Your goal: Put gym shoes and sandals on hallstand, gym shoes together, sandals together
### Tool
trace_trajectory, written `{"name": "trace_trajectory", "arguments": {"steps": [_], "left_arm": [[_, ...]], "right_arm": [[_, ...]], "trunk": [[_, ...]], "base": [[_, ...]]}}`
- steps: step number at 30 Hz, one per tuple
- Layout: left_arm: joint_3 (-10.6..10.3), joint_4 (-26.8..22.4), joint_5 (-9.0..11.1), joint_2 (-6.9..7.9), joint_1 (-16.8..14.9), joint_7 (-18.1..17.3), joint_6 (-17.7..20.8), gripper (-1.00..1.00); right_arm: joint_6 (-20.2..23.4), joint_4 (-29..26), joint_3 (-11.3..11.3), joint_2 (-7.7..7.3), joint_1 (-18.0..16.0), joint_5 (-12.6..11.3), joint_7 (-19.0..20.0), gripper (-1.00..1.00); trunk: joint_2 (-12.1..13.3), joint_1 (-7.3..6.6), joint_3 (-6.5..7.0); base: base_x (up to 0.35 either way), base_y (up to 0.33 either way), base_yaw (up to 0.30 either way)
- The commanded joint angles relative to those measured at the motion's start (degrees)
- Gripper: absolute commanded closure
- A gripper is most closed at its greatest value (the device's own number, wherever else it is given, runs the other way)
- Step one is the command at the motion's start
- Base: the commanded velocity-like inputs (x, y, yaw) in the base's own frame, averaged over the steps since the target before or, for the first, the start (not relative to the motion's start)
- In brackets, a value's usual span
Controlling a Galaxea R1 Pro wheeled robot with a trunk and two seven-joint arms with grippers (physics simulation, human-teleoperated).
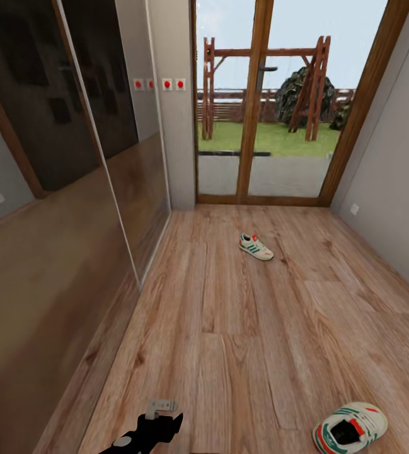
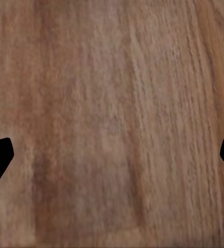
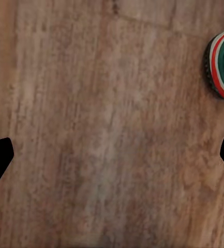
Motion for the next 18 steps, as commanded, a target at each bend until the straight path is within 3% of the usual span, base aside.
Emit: {"name": "trace_trajectory", "arguments": {"steps": [1,13,18], "left_arm": [[0.0,0.0,0.0,0.00,0.0,0.0,0.0,-1.00],[0.0,0.0,0.0,0.00,0.0,0.0,0.0,-1.00],[0.0,0.0,0.0,0.00,0.0,0.0,0.0,-1.00]], "right_arm": [[0.0,0.0,0.0,0.00,0.0,0.0,0.0,-1.00],[0.0,0.0,0.0,0.00,0.0,0.0,0.1,-1.00],[0.0,0.0,0.0,0.00,0.0,0.0,0.0,-1.00]], "trunk": [[0.0,0.00,0.00],[0.0,0.00,0.00],[0.0,0.00,0.00]], "base": [[0.052,-0.001,0.000],[0.018,0.000,0.000],[0.126,0.000,0.000]]}}
